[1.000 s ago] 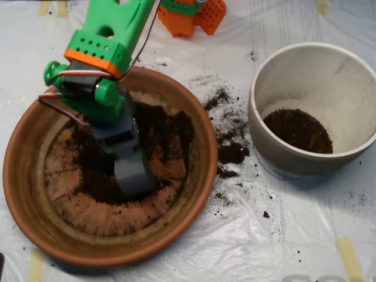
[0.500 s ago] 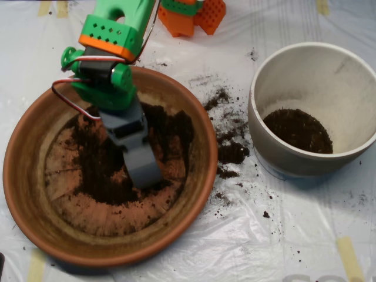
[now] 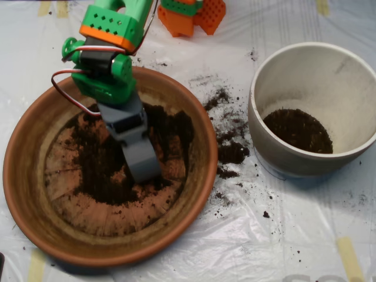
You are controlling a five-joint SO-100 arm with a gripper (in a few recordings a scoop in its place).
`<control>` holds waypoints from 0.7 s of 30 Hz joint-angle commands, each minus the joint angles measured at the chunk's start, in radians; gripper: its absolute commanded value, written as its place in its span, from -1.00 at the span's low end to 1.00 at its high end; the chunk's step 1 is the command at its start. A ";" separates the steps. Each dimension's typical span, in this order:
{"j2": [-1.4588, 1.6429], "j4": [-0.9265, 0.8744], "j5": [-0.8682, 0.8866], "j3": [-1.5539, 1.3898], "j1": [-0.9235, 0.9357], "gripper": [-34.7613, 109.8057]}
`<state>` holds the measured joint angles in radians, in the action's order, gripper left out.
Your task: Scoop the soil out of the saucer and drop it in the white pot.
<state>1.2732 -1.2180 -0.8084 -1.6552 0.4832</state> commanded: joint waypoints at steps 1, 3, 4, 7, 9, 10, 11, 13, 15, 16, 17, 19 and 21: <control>0.081 -0.023 -0.028 -0.017 0.035 -0.03; 0.091 -0.021 -0.032 -0.023 0.043 -0.10; 0.098 -0.017 -0.034 -0.031 0.048 -0.16; 0.141 0.012 -0.049 -0.078 0.058 -0.24; 0.176 0.035 -0.060 -0.121 0.066 -0.25; 0.192 0.046 -0.064 -0.138 0.069 -0.25; 0.201 0.049 -0.071 -0.147 0.072 -0.26; 0.207 0.063 -0.075 -0.160 0.081 -0.29; 0.201 0.074 -0.077 -0.161 0.089 -0.31; 0.196 0.077 -0.078 -0.161 0.092 -0.31; 0.196 0.084 -0.080 -0.169 0.095 -0.32; 0.196 0.097 -0.084 -0.181 0.100 -0.33; 0.198 0.109 -0.087 -0.199 0.100 -0.36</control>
<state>1.4251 -1.1060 -0.8805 -1.8239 0.5492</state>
